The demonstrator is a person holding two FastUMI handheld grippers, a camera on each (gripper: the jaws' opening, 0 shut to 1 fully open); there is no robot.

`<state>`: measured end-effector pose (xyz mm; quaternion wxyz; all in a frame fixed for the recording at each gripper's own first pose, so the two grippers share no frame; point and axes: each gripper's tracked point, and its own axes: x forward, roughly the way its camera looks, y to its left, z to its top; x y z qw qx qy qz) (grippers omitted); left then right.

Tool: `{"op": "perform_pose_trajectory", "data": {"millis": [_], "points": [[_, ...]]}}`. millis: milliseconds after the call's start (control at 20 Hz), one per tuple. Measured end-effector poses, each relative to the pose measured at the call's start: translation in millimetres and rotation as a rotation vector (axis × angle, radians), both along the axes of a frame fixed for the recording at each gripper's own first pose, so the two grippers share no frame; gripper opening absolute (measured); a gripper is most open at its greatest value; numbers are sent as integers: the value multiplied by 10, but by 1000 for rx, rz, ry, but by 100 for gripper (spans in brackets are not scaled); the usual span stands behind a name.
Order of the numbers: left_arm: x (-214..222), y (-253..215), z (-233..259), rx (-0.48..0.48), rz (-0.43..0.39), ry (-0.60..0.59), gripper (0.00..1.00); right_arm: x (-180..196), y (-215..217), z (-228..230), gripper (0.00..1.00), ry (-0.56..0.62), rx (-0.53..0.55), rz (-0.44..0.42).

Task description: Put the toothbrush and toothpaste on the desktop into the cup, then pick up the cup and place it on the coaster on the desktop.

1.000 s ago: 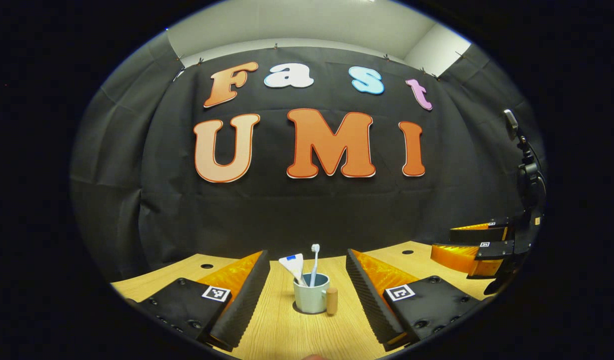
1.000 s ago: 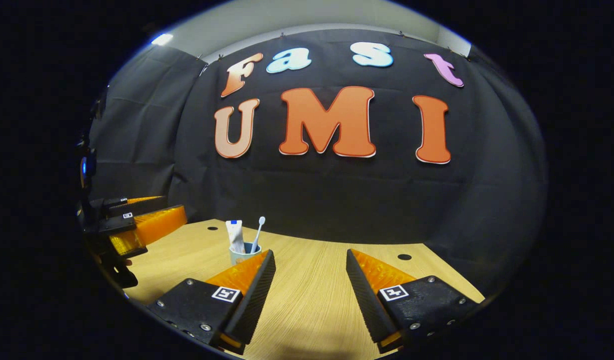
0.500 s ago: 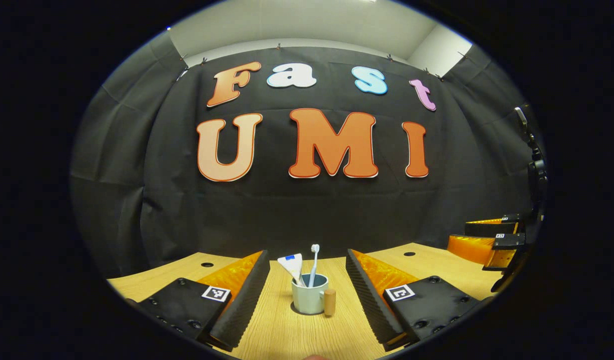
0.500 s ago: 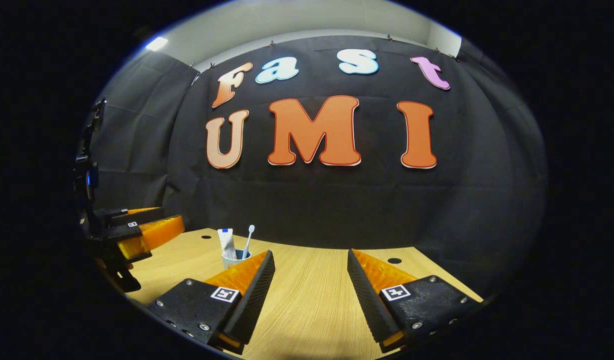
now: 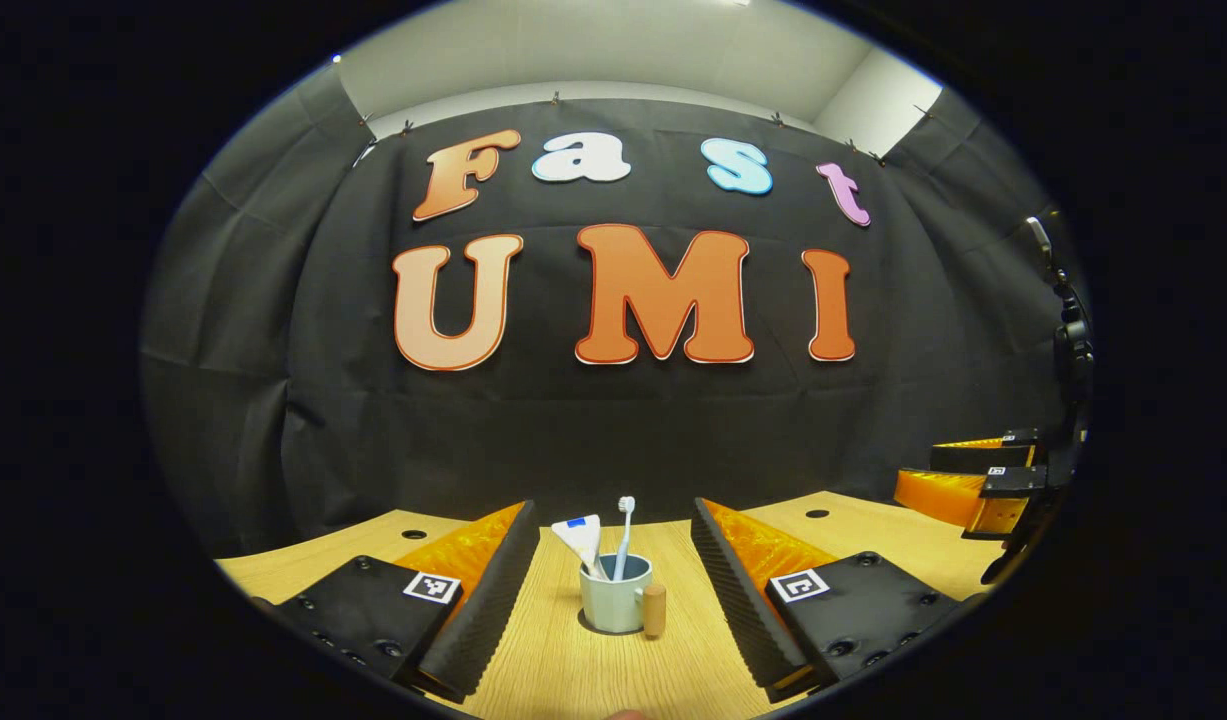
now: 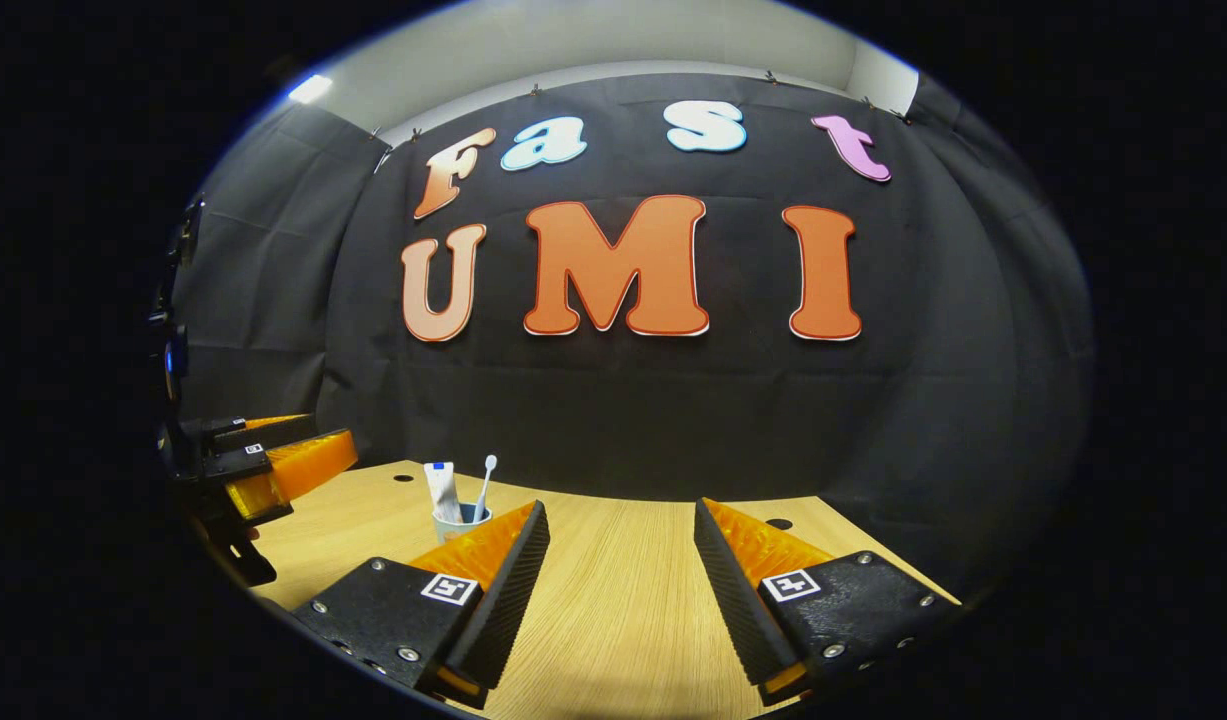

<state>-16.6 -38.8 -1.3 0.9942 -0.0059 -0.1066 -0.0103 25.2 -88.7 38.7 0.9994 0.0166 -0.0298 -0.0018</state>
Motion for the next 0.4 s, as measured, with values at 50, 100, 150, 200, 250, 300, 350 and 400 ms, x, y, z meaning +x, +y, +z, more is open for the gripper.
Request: {"op": "perform_pose_trajectory", "data": {"millis": [50, 100, 150, 200, 250, 300, 350, 400], "points": [[4, -6, 12, 0, 3, -4, 97, -12, -16, 11, 88, -2, -1, -3], [3, -21, 15, -1, 0, -7, 96, -15, -17, 22, 88, -5, -1, 1], [-22, -28, 29, -3, 1, -8, 96, -16, -26, 30, 88, -5, 2, 1], [-28, -34, 37, -2, 0, -8, 95, -24, -31, 39, 88, -6, 7, 2], [-28, -34, 45, -1, 1, -12, 95, -27, -28, 39, 88, -7, 11, 5], [-20, -41, 57, -1, 2, -14, 98, -31, -39, 42, 88, -9, 15, 6], [-36, -46, 76, 3, 3, -21, 96, -40, -39, 49, 88, -12, 17, 11], [-42, -36, 102, 6, 12, -32, 97, -42, -45, 37, 88, -9, 16, 11]]}}
